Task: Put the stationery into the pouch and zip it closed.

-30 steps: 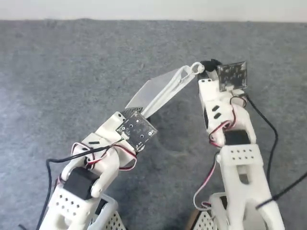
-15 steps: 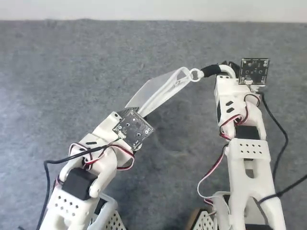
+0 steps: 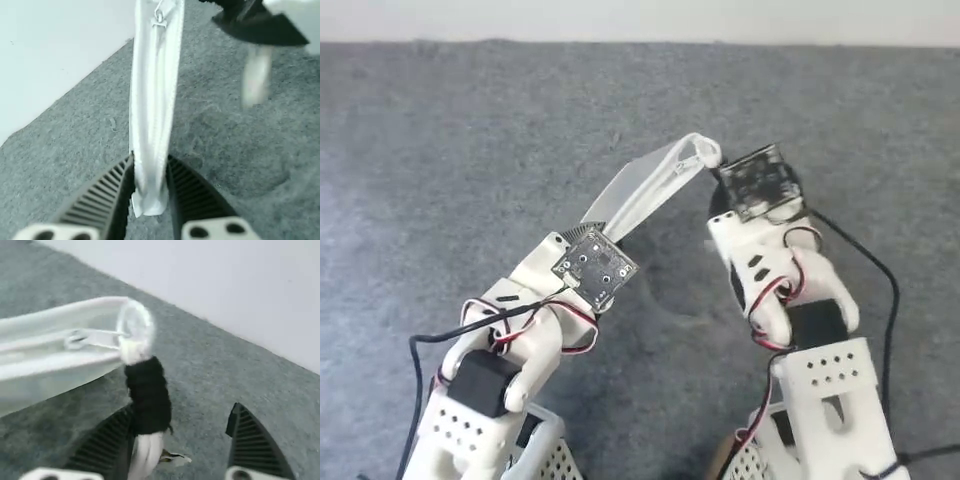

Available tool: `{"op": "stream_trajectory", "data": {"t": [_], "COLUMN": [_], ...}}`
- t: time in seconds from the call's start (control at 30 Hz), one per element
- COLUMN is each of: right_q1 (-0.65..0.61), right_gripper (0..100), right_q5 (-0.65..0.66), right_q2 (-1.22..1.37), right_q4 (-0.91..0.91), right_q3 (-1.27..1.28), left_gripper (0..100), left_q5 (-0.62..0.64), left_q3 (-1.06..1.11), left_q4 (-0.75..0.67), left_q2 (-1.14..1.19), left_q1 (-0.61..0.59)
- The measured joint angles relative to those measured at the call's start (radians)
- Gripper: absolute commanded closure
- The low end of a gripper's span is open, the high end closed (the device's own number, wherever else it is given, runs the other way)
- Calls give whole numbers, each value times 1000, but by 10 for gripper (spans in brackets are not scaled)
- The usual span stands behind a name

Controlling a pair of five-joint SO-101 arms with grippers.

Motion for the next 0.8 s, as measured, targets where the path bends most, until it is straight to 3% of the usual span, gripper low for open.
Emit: {"op": "stream_trajectory", "data": {"t": [0.3, 0.57, 0.8], "right_q1": [-68, -17, 77], "right_gripper": [748, 998, 992], "right_q5": [21, 25, -32], "right_q2": [-3, -3, -3], "right_q4": [-143, -313, -376], "right_q3": [89, 152, 152], "left_gripper": [993, 993, 993], "left_q5": [0, 0, 0], "left_q3": [3, 5, 5], "left_q4": [0, 0, 0], "left_q2": [0, 0, 0], "left_q1": [0, 0, 0]}}
